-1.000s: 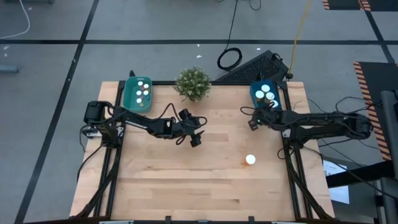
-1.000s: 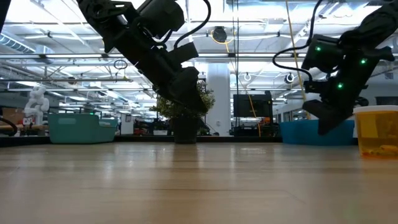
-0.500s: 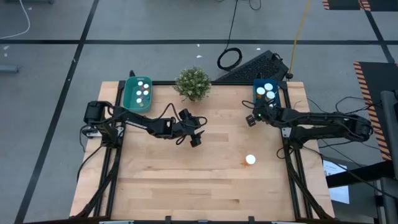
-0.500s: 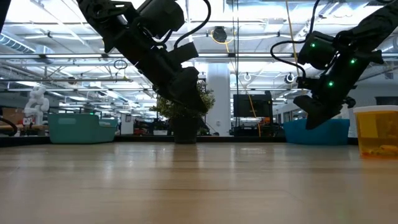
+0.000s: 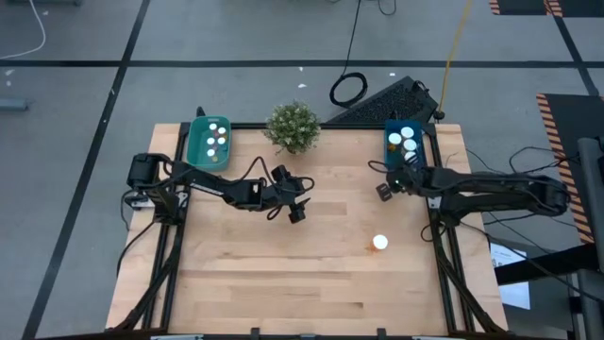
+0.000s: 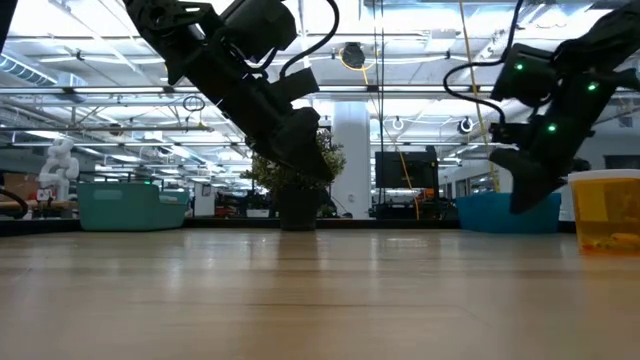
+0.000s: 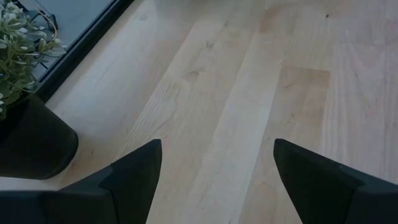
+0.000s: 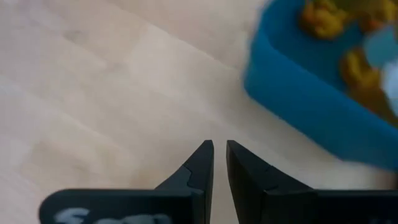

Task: Pick and place medicine bottles into bin by pill shape (circle, oval)
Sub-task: Adjust the blue bin

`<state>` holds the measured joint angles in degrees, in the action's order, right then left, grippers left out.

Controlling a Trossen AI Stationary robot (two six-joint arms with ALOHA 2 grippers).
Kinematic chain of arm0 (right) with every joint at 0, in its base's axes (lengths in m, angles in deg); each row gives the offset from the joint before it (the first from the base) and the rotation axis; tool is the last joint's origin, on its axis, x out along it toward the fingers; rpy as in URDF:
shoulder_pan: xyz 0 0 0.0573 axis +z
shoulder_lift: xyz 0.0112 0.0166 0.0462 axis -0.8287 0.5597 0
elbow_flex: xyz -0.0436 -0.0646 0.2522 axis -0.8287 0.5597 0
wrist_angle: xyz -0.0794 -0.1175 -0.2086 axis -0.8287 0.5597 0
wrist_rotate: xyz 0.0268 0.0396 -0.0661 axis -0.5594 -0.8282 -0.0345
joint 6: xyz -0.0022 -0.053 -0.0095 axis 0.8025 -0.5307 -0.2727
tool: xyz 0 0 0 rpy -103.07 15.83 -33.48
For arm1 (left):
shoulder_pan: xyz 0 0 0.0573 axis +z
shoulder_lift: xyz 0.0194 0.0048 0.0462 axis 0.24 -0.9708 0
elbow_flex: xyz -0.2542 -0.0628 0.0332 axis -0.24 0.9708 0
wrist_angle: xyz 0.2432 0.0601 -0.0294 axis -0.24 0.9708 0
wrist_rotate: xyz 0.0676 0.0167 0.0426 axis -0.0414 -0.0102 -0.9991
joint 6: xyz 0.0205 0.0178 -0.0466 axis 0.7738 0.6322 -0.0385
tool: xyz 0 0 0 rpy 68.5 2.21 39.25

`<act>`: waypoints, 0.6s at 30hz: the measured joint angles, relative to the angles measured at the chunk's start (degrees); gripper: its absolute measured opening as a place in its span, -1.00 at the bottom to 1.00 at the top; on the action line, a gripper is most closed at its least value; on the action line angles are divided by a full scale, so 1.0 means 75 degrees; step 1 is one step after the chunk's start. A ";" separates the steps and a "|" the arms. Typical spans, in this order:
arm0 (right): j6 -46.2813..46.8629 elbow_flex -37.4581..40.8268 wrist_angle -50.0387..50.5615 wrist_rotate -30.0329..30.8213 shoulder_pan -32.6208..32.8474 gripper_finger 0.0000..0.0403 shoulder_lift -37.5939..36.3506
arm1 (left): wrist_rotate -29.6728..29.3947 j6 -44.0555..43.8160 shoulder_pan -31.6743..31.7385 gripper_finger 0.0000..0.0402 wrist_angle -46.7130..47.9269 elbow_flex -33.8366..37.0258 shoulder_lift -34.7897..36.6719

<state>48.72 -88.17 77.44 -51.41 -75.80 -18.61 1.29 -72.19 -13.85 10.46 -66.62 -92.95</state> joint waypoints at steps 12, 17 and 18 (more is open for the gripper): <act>0.0998 -0.0002 0.1495 0.1628 -0.0148 -0.81 -0.0176 | -0.0003 0.0000 0.0000 0.54 -0.0027 0.0000 0.0000; 0.0824 -0.0003 0.1443 0.1762 -0.0401 -0.81 -0.0101 | -0.0003 0.0060 -0.0003 0.54 -0.0031 0.0000 0.0000; 0.0818 -0.0003 0.1442 0.1762 -0.0439 -0.81 -0.0095 | -0.0003 0.0075 0.0000 0.54 -0.0031 0.0000 0.0000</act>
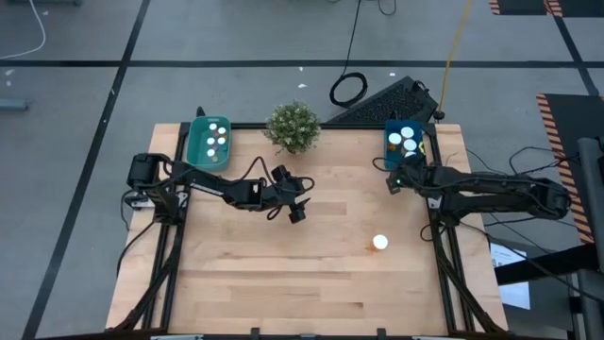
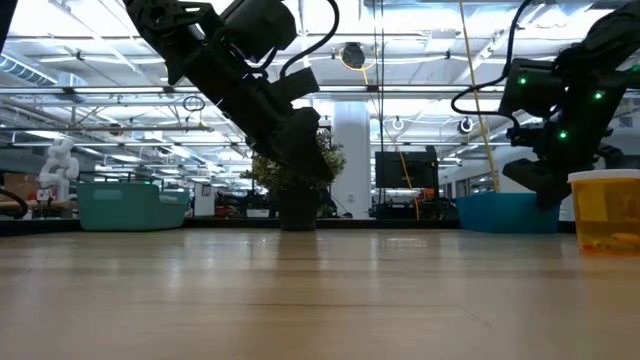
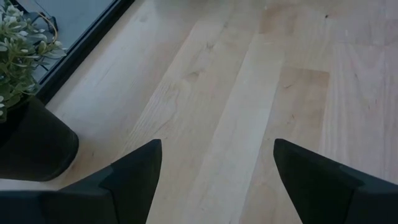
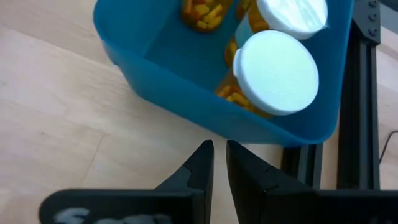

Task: Pick and place medicine bottles into bin by pill shape (circle, oval)
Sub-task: Adjust the blue bin

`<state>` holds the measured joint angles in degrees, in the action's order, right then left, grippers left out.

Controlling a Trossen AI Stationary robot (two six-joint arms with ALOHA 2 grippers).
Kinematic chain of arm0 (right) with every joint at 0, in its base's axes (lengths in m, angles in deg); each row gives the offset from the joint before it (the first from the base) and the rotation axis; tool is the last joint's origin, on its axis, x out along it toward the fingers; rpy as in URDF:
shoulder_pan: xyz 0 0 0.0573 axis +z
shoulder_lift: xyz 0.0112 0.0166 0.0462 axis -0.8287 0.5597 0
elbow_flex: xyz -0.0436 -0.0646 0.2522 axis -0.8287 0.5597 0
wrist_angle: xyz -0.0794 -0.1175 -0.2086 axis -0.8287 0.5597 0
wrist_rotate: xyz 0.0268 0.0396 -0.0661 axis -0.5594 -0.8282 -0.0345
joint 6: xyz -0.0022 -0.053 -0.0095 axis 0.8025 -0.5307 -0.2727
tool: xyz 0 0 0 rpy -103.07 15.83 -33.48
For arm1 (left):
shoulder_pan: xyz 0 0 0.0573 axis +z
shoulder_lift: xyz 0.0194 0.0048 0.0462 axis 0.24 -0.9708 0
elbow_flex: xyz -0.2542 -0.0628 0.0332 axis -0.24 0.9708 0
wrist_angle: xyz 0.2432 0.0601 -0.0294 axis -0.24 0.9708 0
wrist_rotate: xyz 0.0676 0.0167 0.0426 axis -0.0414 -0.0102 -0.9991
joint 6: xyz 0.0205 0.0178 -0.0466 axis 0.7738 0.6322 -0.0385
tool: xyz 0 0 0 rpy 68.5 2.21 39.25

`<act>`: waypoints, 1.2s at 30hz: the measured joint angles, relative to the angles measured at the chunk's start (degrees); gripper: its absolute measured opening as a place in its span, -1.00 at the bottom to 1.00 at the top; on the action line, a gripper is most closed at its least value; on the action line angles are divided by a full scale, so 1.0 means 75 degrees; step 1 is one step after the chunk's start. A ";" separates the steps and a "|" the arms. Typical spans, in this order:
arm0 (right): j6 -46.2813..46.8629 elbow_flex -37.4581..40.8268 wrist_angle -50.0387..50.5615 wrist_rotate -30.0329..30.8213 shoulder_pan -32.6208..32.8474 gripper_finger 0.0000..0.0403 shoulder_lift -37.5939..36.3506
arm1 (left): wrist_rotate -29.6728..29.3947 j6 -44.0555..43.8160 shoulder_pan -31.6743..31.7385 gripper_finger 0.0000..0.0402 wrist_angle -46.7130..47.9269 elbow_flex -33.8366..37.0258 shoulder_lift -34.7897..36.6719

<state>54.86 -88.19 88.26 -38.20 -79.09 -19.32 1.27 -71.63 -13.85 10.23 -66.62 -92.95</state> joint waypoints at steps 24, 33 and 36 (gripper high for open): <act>-0.0170 0.0000 -0.0097 0.0306 -0.0610 -0.81 0.0260 | 0.0000 0.0040 -0.0003 0.54 -0.0003 0.0000 0.0000; -0.0147 0.0000 -0.0078 0.0367 -0.0525 -0.81 0.0264 | 0.0000 0.0046 -0.0001 0.54 0.0020 0.0000 0.0000; 0.0081 -0.0077 0.0172 0.0282 -0.0351 -0.81 0.0134 | 0.0000 0.0046 0.0000 0.54 0.0021 0.0000 0.0000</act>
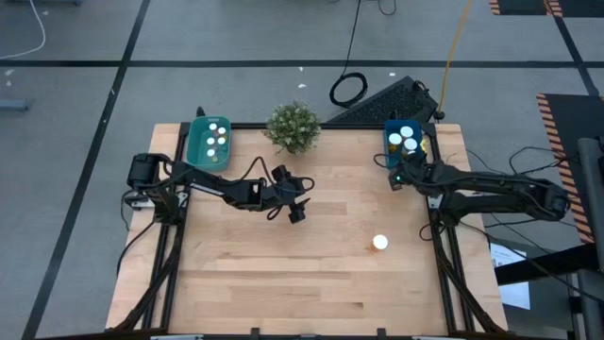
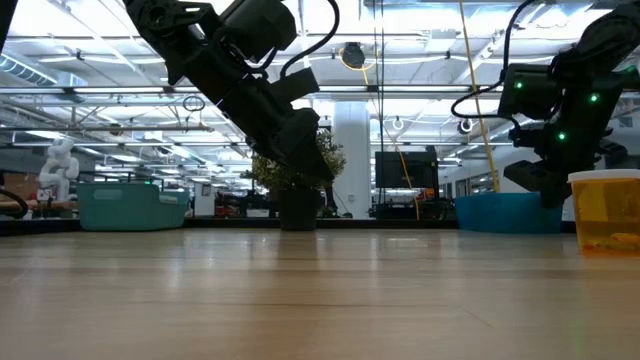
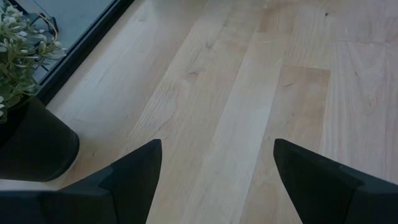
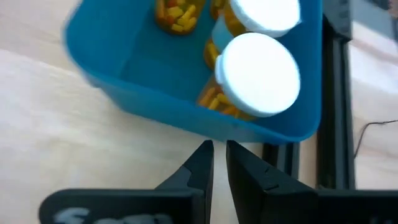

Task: Pick and place medicine bottles into bin by pill shape (circle, oval)
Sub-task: Adjust the blue bin, then put the big orange pill bottle into the blue bin

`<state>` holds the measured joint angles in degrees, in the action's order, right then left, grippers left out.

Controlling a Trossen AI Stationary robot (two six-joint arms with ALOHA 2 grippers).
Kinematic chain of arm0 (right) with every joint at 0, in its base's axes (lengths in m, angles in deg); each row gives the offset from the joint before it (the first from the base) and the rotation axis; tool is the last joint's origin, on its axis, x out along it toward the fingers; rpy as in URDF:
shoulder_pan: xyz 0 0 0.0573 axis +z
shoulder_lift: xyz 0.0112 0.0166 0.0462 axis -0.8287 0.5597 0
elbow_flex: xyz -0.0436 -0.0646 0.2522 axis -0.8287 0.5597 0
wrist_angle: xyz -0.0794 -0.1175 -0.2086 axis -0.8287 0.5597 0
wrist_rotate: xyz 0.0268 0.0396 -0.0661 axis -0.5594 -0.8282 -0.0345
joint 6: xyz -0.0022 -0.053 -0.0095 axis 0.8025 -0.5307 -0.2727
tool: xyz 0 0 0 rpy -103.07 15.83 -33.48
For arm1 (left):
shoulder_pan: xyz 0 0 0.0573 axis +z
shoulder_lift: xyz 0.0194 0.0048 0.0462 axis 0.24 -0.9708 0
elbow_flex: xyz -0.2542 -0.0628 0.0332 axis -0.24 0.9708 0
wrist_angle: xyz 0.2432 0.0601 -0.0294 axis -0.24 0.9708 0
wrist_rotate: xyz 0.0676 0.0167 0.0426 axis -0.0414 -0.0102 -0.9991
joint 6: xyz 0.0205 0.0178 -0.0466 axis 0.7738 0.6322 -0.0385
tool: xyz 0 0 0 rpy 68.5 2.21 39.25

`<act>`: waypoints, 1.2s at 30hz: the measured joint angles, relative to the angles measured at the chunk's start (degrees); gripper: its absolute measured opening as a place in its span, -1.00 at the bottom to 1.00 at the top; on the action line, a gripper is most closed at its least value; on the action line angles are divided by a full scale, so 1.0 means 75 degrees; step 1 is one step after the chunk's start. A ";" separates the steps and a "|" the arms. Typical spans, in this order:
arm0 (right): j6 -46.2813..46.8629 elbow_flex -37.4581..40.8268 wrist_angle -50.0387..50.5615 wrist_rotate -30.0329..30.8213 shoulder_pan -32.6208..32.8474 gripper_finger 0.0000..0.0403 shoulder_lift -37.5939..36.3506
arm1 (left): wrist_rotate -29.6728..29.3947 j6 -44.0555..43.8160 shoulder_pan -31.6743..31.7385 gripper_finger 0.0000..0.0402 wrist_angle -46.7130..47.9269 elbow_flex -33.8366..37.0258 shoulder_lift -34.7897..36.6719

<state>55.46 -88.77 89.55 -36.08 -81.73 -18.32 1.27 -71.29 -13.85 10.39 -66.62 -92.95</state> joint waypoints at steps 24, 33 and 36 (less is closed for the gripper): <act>0.1584 -0.1216 0.1126 -0.4091 0.3451 -0.81 -0.0694 | 0.0005 -0.0257 -0.0143 0.54 0.0040 0.0000 -0.0002; 0.2256 -0.1789 0.0566 -0.3024 0.6157 -0.81 -0.0696 | 0.0012 -0.0645 -0.0559 0.54 0.0024 0.0000 -0.0003; 0.2587 -0.1868 0.0519 -0.2365 0.7091 -0.81 -0.0696 | 0.0015 -0.0789 -0.0743 0.54 0.0019 0.0000 -0.0003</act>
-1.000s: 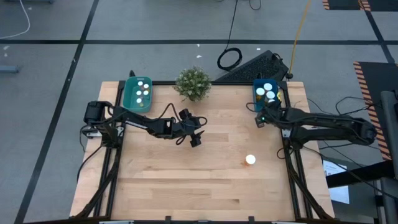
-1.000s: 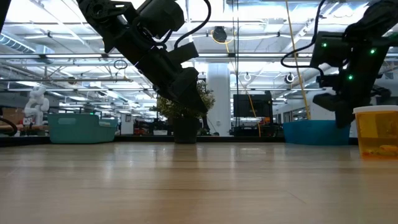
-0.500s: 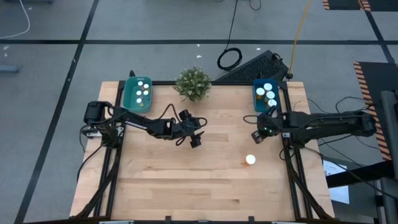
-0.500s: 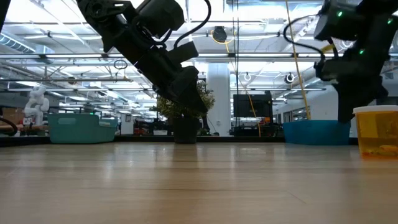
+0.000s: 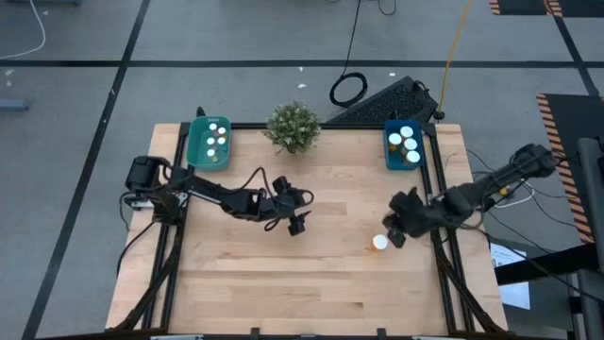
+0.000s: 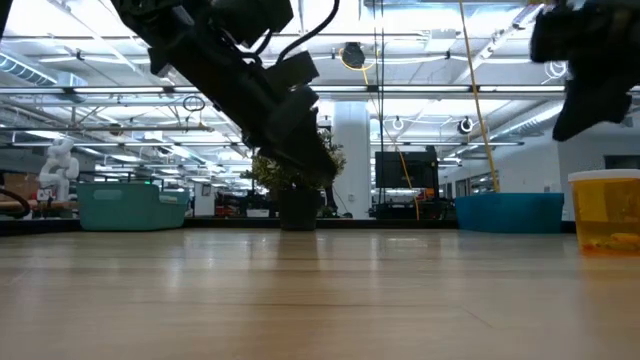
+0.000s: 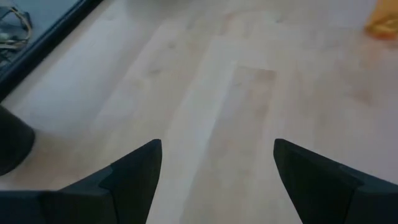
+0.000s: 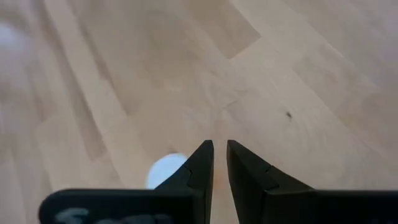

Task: Pick and place medicine bottles into bin by pill shape (circle, oval)
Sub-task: Put the big orange pill bottle into the blue bin

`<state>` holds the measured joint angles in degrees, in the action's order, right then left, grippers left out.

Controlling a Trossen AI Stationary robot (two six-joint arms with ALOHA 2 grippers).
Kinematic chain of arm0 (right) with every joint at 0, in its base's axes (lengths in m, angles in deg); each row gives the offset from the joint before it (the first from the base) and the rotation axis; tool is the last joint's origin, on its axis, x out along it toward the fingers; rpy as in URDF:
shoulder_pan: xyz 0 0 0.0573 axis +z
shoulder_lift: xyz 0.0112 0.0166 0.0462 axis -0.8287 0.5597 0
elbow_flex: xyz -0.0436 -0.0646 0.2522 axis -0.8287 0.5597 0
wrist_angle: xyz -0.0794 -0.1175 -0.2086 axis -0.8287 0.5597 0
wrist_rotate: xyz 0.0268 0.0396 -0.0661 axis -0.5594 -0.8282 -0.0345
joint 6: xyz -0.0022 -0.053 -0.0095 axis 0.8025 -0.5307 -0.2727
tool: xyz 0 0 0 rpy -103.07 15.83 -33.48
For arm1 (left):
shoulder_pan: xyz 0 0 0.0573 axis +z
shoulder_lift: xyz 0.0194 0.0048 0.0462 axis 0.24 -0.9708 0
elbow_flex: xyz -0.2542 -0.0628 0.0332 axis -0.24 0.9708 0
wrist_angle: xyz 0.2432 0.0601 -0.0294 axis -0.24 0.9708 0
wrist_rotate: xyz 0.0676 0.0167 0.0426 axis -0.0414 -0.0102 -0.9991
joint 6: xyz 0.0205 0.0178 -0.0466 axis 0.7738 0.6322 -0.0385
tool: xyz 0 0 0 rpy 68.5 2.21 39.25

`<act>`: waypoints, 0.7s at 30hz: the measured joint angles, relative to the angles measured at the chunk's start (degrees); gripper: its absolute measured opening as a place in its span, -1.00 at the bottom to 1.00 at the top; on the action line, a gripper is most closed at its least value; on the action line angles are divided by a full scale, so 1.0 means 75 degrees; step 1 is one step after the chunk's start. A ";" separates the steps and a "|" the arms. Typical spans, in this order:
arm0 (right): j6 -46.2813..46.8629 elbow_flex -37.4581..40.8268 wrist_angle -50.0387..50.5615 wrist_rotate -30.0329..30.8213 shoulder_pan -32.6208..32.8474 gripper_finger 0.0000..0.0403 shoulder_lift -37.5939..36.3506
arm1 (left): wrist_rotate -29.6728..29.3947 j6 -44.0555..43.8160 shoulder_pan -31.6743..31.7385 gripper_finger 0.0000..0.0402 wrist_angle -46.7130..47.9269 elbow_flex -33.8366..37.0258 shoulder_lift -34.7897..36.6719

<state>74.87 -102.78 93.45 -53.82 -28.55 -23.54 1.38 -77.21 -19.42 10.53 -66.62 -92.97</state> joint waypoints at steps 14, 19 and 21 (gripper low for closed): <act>0.0346 0.0069 -0.0870 0.1901 0.2475 -0.58 0.0003 | -0.0384 -0.0725 -0.0987 0.54 -0.0709 0.0000 -0.0002; -0.0138 0.0069 -0.0997 0.1905 0.2588 -0.23 0.0003 | -0.0573 -0.0744 -0.1073 0.54 -0.1127 0.0000 -0.0001; -0.0381 0.0069 -0.0997 0.1905 0.2584 -0.08 0.0003 | -0.0614 -0.0780 -0.1069 0.54 -0.1245 0.0000 -0.0002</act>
<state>72.01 -102.27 85.97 -39.53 -9.17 -23.52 -3.22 -83.06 -27.44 1.19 -66.62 -92.99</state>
